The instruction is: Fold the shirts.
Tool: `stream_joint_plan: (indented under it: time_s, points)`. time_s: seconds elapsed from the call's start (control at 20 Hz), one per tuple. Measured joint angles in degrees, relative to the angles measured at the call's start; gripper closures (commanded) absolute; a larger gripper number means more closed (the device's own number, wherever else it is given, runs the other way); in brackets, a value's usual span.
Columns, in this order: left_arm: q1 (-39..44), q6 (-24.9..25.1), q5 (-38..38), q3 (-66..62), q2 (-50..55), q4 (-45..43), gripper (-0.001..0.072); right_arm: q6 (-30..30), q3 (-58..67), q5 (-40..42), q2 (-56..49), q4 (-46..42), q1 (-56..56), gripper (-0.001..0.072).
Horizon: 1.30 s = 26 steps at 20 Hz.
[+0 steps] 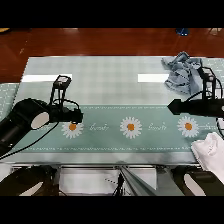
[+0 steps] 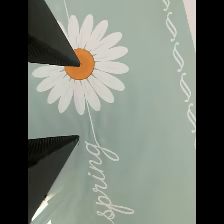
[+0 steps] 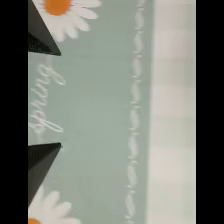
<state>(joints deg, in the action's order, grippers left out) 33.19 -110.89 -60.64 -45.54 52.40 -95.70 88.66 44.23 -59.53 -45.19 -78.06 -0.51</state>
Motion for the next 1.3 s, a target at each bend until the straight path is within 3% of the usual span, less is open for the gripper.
stream_joint_plan:
  time_s: [0.1, 0.15, 0.25, 0.35, 0.4, 0.9, 1.3]
  points:
    - [-0.02, 1.75, 1.05, -0.48, 0.00, -1.14, 0.0191, 4.09, 0.02, 7.41, -0.09, -3.06, 0.76, 0.0199]
    - [-0.04, 2.40, 1.51, -1.05, 0.00, -1.99, 0.0190, 6.73, 0.33, 11.56, -0.55, -4.98, 1.84, 0.0199]
    - [-0.04, 3.21, 2.16, -2.89, 0.00, -4.04, 0.0190, 10.14, 2.14, 18.12, -2.82, -7.52, 4.96, 0.0180]
    - [-0.04, 3.72, 2.62, -5.31, 0.02, -6.25, 0.0191, 10.45, 5.49, 21.88, -6.91, -9.09, 8.50, 0.0108]
    - [-0.04, 3.96, 2.82, -6.51, 0.02, -7.41, 0.0190, 9.92, 7.54, 23.04, -9.31, -9.44, 10.03, 0.0108]
    - [-0.04, 4.39, 3.17, -11.45, 0.04, -11.63, 0.0191, 3.72, 33.53, 26.23, -38.53, -10.86, 16.24, 0.0108]
    - [-0.04, 4.37, 3.19, -11.61, 0.04, -11.87, 0.0192, 1.73, 39.52, 25.75, -52.57, -11.06, 16.48, 0.0109]
